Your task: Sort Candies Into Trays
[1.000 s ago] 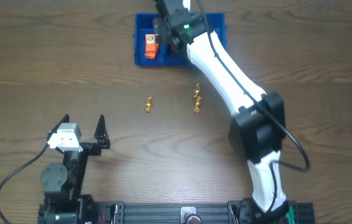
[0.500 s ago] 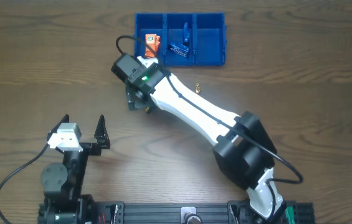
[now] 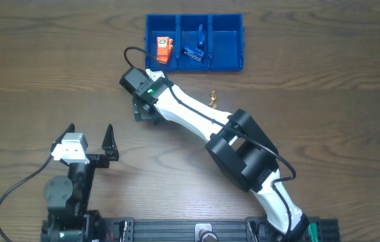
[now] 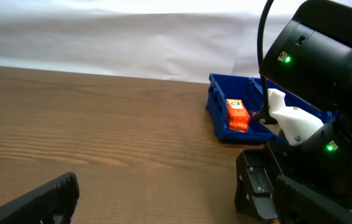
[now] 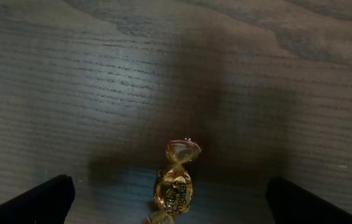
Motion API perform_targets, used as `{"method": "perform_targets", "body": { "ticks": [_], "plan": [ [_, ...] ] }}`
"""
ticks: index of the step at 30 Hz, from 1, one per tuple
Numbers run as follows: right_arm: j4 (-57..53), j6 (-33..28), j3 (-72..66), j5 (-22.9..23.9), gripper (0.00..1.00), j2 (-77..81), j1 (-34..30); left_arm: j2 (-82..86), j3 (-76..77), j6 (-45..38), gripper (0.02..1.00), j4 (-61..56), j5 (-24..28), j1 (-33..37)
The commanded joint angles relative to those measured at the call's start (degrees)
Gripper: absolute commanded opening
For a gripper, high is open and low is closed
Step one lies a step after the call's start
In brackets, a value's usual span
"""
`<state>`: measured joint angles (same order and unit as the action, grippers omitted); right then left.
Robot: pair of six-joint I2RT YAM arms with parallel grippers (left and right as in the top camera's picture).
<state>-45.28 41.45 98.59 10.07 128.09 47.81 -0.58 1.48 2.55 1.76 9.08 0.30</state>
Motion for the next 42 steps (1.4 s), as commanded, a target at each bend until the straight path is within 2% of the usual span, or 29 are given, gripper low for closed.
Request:
{"method": "perform_targets", "body": {
  "ticks": [1, 4, 5, 7, 9, 12, 21, 23, 26, 28, 32, 35, 42],
  "plan": [
    [0.02, 2.14, -0.02, 1.62, 0.982, 2.16, -0.44, 0.33, -1.2, -0.7, 0.998, 1.86, 0.83, 0.22],
    [-0.11, 3.37, 0.0, 1.6, 0.974, 3.04, -0.63, 0.33, -1.2, -0.7, 0.998, 1.86, 0.83, 0.22],
    [0.11, 3.58, 0.0, 1.57, 0.936, 3.06, -0.63, 0.33, -1.2, -0.7, 0.998, 1.86, 0.83, 0.22],
    [0.2, 3.58, 0.0, 1.36, 0.82, 3.06, -0.63, 0.33, -1.2, -0.7, 0.998, 1.86, 0.83, 0.22],
    [0.22, 3.58, 0.0, 1.16, 0.647, 3.06, -0.63, 0.33, -1.2, -0.7, 0.998, 1.86, 0.83, 0.22],
    [0.22, 3.56, 0.0, 0.76, 0.443, 3.06, -0.63, 0.33, -1.2, -0.7, 0.998, 1.86, 0.83, 0.22],
    [0.2, 3.54, 0.07, 0.74, 0.134, 3.06, -0.63, 0.33, -1.2, -0.68, 0.998, 1.86, 0.83, 0.22],
    [0.0, 3.5, 0.17, 0.79, 0.038, 2.49, -0.63, 0.33, -1.2, -0.7, 0.998, 1.86, 0.83, 0.22],
    [-1.2, 0.13, 0.17, 1.44, 0.036, -3.56, -2.51, 0.33, -1.2, -0.7, 0.998, 1.86, 0.83, 0.22],
    [-3.48, -2.78, 0.22, 4.37, 0.036, -9.18, -5.11, 0.33, -1.2, -0.7, 0.998, 1.86, 0.83, 0.22],
    [-4.9, -10.78, 3.58, 9.9, 0.038, -16.68, -14.56, 0.33, -1.2, -0.7, 0.996, 1.86, 0.83, 0.22],
    [-1.33, -14.73, 5.42, 9.88, 0.036, -16.79, -21.42, 0.33, -1.2, -0.7, 0.998, 1.86, 0.83, 0.22],
    [1.14, -16.28, 5.18, 9.62, 0.036, -15.1, -28.68, 0.33, -1.2, -0.7, 0.998, 1.86, 0.83, 0.22]
  ]
}}
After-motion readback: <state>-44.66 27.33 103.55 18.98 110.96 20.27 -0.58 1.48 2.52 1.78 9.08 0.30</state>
